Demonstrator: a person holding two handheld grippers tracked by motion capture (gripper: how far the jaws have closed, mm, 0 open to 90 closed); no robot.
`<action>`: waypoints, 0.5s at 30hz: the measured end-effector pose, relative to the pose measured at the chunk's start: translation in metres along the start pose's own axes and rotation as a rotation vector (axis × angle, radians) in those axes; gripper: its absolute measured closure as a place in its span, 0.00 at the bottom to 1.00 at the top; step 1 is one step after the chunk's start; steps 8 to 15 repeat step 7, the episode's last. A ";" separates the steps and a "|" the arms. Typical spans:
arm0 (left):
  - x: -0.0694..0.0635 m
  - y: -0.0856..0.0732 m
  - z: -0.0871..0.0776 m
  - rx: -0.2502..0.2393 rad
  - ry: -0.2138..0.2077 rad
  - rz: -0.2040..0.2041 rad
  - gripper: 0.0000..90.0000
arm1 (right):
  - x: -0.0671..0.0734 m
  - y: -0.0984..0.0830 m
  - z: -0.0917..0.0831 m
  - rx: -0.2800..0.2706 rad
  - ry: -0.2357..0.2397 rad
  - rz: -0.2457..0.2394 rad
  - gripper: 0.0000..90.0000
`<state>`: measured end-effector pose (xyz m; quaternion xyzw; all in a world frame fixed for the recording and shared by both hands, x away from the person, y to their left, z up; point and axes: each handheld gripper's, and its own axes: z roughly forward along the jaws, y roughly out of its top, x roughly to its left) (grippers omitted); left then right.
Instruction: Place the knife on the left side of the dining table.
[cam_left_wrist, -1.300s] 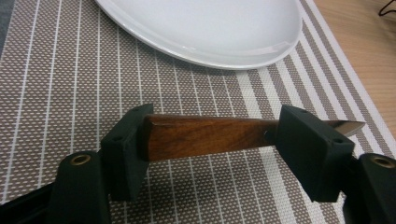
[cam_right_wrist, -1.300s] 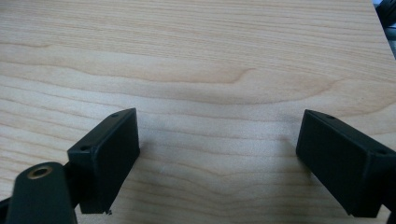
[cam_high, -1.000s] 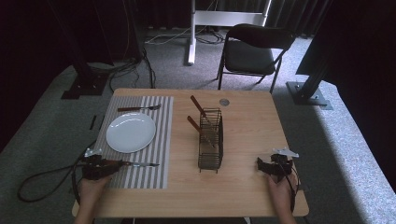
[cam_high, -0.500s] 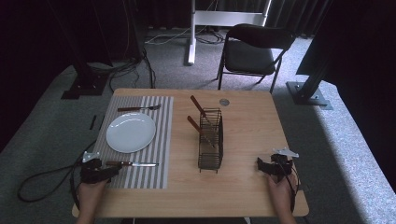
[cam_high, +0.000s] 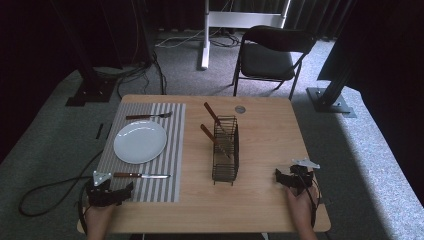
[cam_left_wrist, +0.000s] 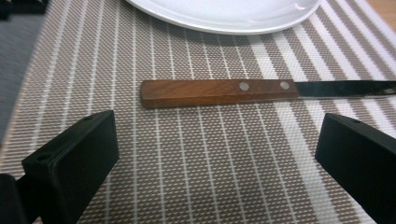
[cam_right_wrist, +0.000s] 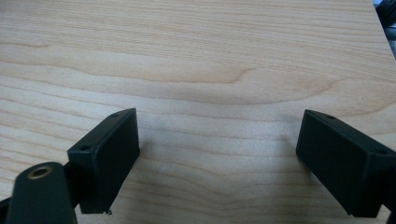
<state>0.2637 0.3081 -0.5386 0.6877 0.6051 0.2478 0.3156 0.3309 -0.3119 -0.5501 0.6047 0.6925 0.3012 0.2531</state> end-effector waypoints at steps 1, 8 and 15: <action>-0.001 -0.001 0.000 0.009 0.002 0.008 0.00 | 0.000 0.000 0.000 0.000 0.000 0.000 0.14; -0.002 -0.002 0.000 0.009 0.031 0.018 0.00 | 0.000 0.000 0.000 0.000 0.000 -0.001 0.14; -0.002 -0.002 0.000 0.009 0.031 0.018 0.00 | 0.000 0.000 0.000 0.000 0.000 -0.001 0.14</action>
